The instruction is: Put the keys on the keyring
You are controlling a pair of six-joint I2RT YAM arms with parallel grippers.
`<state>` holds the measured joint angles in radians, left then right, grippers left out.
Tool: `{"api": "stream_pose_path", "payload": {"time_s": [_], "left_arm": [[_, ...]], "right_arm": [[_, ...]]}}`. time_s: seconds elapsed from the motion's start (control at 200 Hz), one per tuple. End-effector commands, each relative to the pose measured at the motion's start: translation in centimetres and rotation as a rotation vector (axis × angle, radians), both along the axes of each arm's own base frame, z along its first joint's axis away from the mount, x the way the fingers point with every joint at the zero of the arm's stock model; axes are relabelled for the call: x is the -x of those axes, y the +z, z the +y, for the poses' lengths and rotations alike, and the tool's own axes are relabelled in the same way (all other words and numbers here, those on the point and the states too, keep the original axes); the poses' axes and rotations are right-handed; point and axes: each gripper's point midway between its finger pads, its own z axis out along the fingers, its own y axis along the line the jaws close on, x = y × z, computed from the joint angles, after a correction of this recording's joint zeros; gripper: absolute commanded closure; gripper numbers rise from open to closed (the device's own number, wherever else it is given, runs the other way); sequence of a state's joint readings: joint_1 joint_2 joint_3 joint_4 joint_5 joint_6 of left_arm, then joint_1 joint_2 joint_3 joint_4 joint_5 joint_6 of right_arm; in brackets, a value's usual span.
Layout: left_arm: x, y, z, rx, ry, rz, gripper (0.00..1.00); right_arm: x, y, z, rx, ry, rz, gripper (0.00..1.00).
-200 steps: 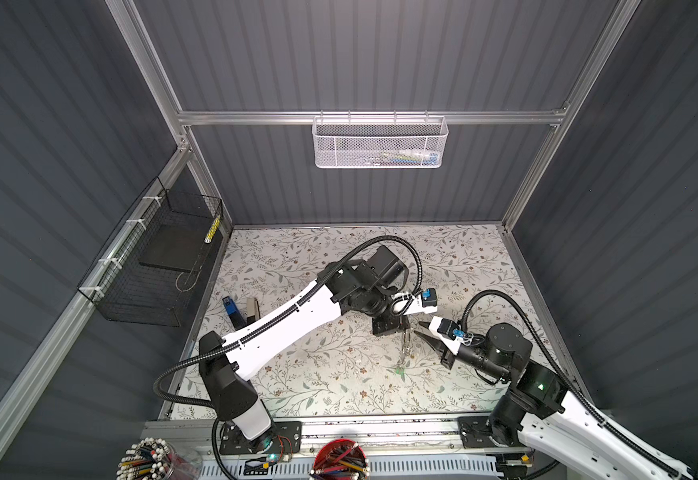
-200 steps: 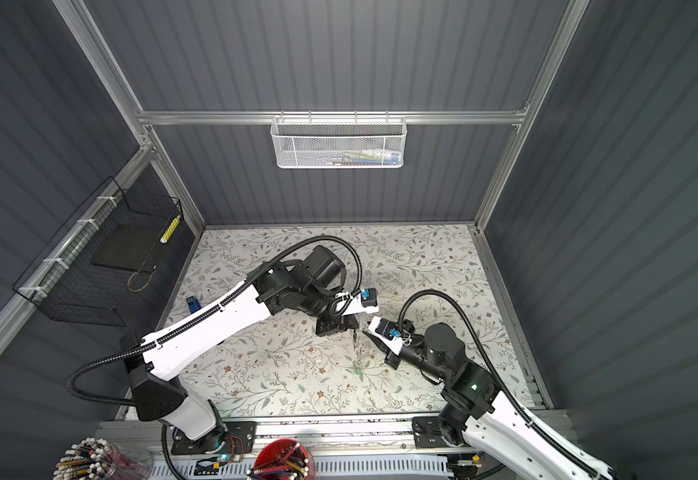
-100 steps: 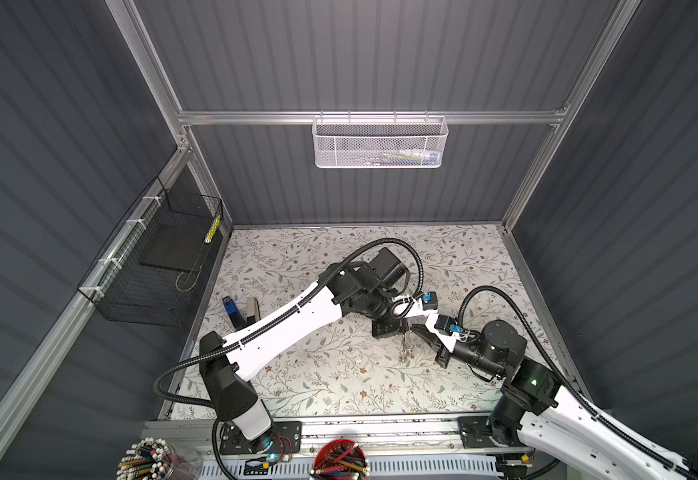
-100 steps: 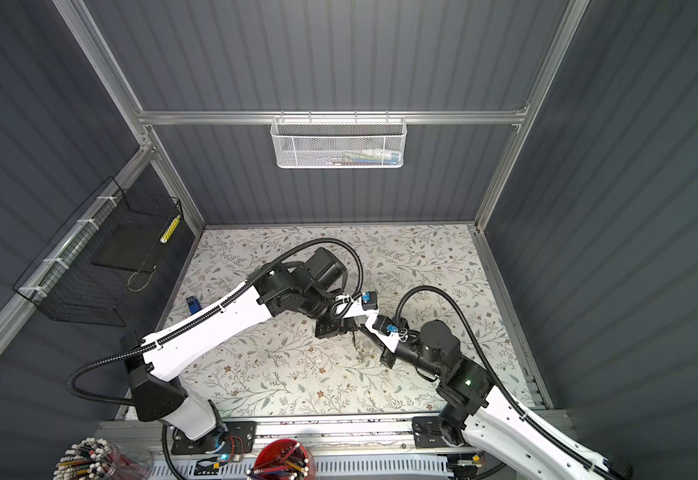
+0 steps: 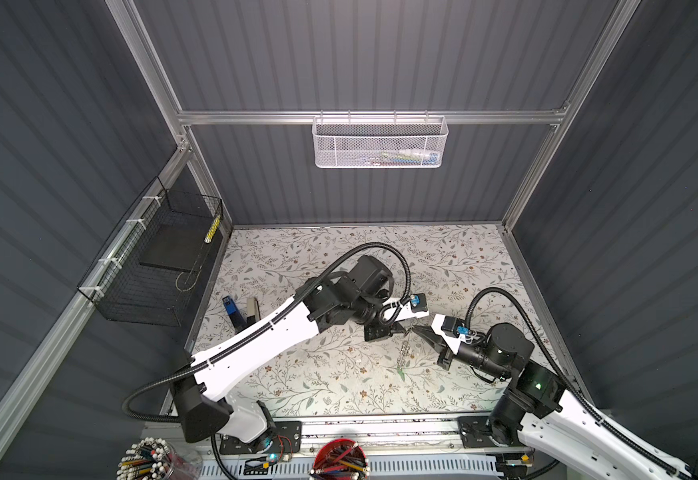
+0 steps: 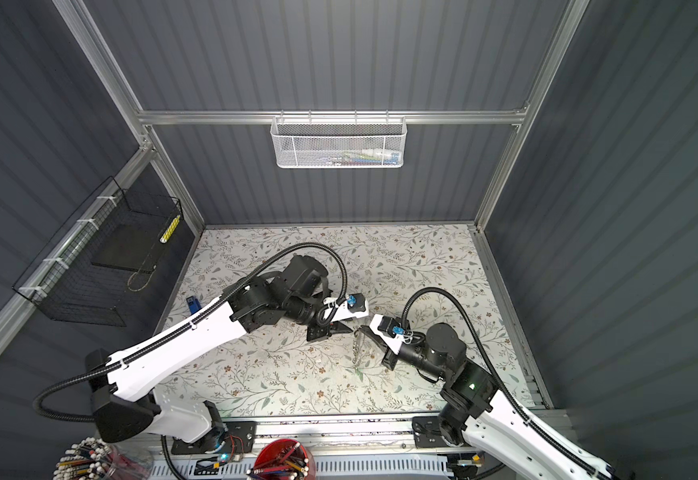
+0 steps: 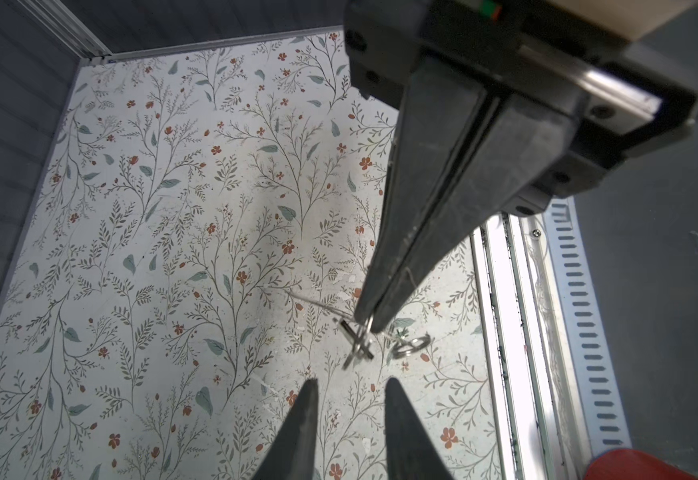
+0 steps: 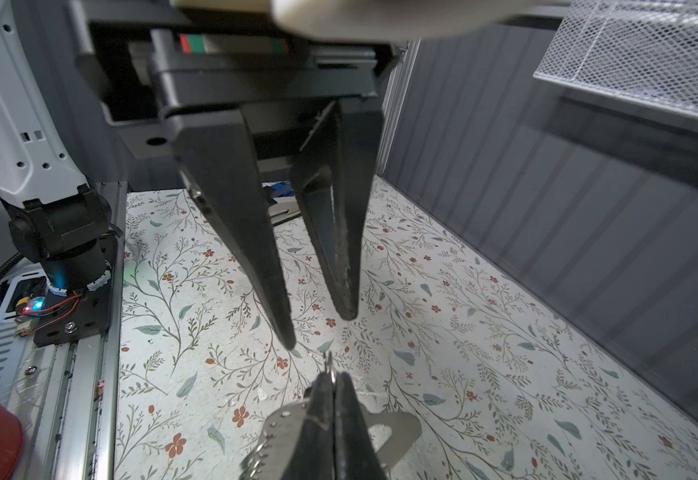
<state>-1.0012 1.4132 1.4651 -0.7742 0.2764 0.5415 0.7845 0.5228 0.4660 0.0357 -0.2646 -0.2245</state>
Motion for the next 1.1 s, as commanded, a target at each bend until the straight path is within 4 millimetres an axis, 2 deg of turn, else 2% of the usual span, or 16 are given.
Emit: {"api": "stream_pose_path", "payload": {"time_s": [0.0,0.185,0.435,0.725,1.096], "left_arm": [[-0.9,1.8,-0.4,0.144,0.066,-0.015,0.62],[-1.0,2.1,-0.3,0.265,0.085,0.037,0.58],[-0.2,2.9,0.6,0.398,0.036,0.056,0.63],[1.3,2.5,0.8,0.443,-0.033,0.063,0.67],[1.5,2.7,0.7,0.485,-0.042,0.066,0.74]], "right_arm": [[0.6,2.0,0.3,-0.075,0.037,-0.055,1.0],[0.6,2.9,0.8,-0.107,0.061,-0.095,1.0],[0.4,4.2,1.0,-0.182,0.06,-0.12,1.0],[1.1,5.2,1.7,-0.221,0.125,-0.121,1.0],[1.5,5.4,2.0,-0.225,0.157,-0.117,1.0]]}}
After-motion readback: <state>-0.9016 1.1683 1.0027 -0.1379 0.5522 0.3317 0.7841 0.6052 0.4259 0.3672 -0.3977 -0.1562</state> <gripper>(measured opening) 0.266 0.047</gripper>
